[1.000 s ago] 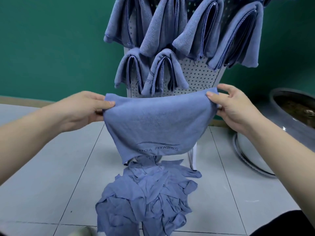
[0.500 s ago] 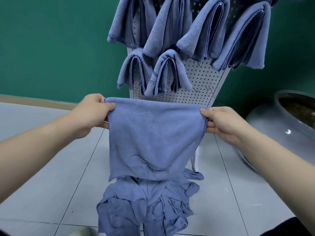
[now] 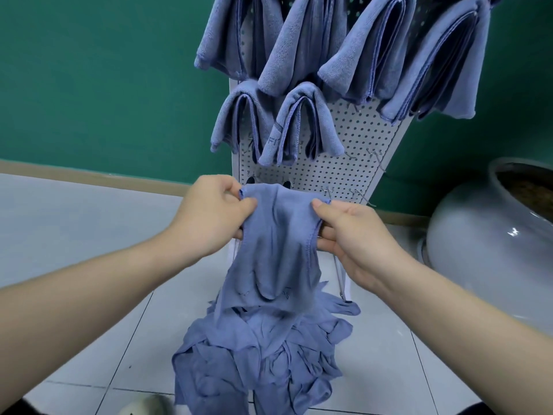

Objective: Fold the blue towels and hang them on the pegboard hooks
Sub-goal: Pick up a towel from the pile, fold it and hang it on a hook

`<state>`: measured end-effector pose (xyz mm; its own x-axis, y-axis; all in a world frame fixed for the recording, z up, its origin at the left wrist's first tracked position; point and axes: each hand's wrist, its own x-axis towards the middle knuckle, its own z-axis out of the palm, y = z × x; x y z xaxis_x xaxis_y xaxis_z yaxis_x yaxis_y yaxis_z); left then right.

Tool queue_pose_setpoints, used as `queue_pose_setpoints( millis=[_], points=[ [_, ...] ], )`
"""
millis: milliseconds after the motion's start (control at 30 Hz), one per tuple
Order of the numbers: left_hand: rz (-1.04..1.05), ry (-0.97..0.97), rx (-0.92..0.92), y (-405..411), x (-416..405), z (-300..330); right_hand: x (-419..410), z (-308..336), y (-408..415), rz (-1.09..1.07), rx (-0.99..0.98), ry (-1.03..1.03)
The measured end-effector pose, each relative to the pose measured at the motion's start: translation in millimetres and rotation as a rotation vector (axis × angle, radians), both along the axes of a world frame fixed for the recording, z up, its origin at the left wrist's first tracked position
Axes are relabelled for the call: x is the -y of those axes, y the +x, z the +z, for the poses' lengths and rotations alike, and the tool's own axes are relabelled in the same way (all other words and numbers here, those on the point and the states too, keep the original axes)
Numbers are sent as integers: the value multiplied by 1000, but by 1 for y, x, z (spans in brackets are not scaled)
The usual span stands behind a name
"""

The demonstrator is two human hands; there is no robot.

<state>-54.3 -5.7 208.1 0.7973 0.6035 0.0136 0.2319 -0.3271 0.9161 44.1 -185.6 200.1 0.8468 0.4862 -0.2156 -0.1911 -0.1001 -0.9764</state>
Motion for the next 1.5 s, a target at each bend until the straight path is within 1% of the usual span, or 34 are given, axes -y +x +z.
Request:
queue_pose_setpoints(
  millis=[167, 333, 400, 467, 500, 700, 800, 967, 1033, 1100, 1200, 1267, 1400, 1500],
  points=[
    [-86, 18, 41, 0, 22, -5, -7, -7, -16, 33, 118, -30],
    [-166, -34, 42, -5, 34, -8, -13, -8, -30, 53, 209, -28],
    [-213, -91, 55, -6, 38, -7, -13, -7, -31, 42, 249, -37],
    [-242, -210, 98, -9, 43, -2, -13, -3, -32, 26, 292, -57],
    [-253, -227, 123, -10, 44, -2, -13, -2, -33, 23, 305, -63],
    [-270, -60, 266, -8, 33, -6, -13, 1, -36, 39, 340, -66],
    [-279, 8, 298, -7, 32, -2, -12, 3, -37, 70, 331, -57],
    [-204, 141, 327, -2, 26, -7, -7, 6, -41, 147, 327, 20],
    [-213, 220, 306, -1, 24, -9, -4, 6, -38, 160, 329, 23],
    [-286, 275, 252, 0, 20, -7, -2, 6, -34, 154, 371, 22],
    [-472, 294, 111, -2, 9, 2, -2, 11, -32, 200, 486, 8],
    [-538, 299, -4, -4, -1, 9, 2, 14, -29, 237, 585, -37],
    [-604, 344, -146, -8, -20, 19, 6, 20, -24, 253, 794, -167],
    [-589, 285, -182, -11, -28, 20, 8, 16, -15, 151, 828, -224]
  ],
)
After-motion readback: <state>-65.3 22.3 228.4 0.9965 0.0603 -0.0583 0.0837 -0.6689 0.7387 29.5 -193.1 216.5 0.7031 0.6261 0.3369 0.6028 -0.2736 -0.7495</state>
